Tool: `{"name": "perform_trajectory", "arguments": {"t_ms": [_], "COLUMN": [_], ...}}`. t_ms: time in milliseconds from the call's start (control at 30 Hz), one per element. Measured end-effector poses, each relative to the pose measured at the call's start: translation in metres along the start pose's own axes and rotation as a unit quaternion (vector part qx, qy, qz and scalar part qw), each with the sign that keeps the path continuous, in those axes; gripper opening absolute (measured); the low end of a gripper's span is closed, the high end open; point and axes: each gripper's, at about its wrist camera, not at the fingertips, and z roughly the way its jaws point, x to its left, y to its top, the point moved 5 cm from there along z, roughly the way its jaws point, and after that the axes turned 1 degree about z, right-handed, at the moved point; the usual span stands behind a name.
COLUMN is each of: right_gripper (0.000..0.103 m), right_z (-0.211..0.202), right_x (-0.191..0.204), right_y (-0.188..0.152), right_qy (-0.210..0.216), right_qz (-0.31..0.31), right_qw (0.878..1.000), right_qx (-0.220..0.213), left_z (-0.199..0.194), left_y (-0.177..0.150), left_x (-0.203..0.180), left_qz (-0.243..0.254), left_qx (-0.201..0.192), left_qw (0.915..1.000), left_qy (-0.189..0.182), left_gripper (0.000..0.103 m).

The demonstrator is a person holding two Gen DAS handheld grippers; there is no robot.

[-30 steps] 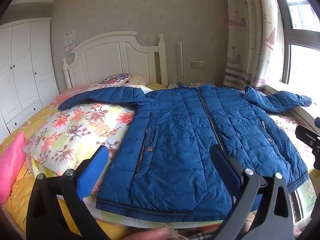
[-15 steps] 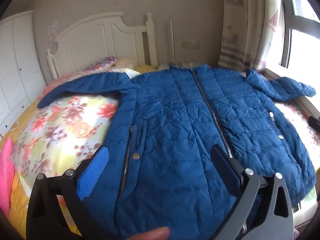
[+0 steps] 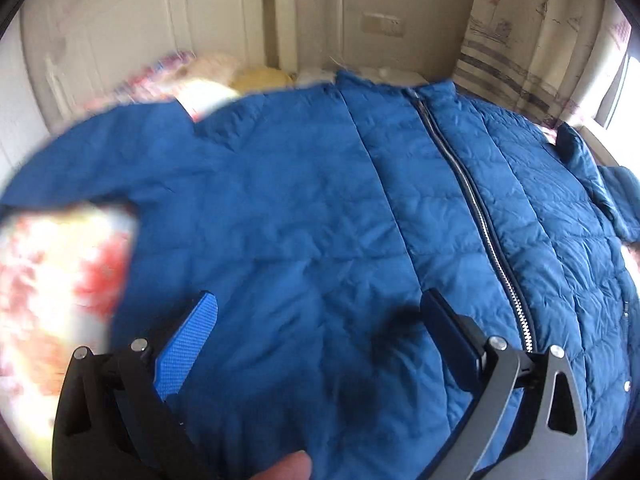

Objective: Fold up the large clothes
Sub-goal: 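Grasp the sleeve cuff with the right gripper and lift it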

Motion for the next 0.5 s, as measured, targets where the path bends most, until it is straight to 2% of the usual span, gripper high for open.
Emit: {"name": "perform_trajectory", "arguments": {"t_ms": [33,100,167,233,300,400,467,500], "right_gripper": [0.097,0.087,0.051,0.027,0.020,0.018,0.018,0.018], "right_z": [0.007,0.020,0.023,0.009,-0.013,-0.045,-0.065,-0.076], "right_x": [-0.004,-0.011,-0.010,0.000,0.028,0.099,0.153,0.188], "right_y": [0.002,0.008,0.009,0.015,0.020,0.019,0.007,-0.006], "right_qy": [-0.015,-0.019,0.003,0.017,0.024,0.072,0.104,0.123], "right_qz": [0.002,0.013,0.021,0.010,-0.033,-0.119,-0.189,-0.232], "right_qw": [1.000,1.000,1.000,0.999,0.995,0.982,0.965,0.952], "right_qx": [0.000,0.001,0.000,-0.044,-0.093,-0.131,-0.150,-0.158], "left_z": [0.005,0.006,0.008,0.009,0.011,0.009,0.008,0.007], "left_y": [-0.003,-0.004,-0.006,-0.006,-0.006,-0.009,-0.009,-0.010], "left_x": [0.002,0.003,0.001,0.001,-0.001,-0.004,-0.003,-0.003], "left_qz": [-0.005,-0.006,0.002,0.002,0.006,0.008,0.008,0.006], "left_qx": [0.003,0.000,0.004,0.007,0.012,0.013,0.010,0.010], "left_qw": [0.9999,0.9999,0.9998,0.9998,0.9998,0.9998,0.9997,0.9997], "left_qy": [-0.010,-0.015,-0.017,-0.019,-0.015,-0.015,-0.020,-0.022], "left_gripper": [0.101,0.101,0.101,0.101,0.101,0.101,0.101,0.101]}}
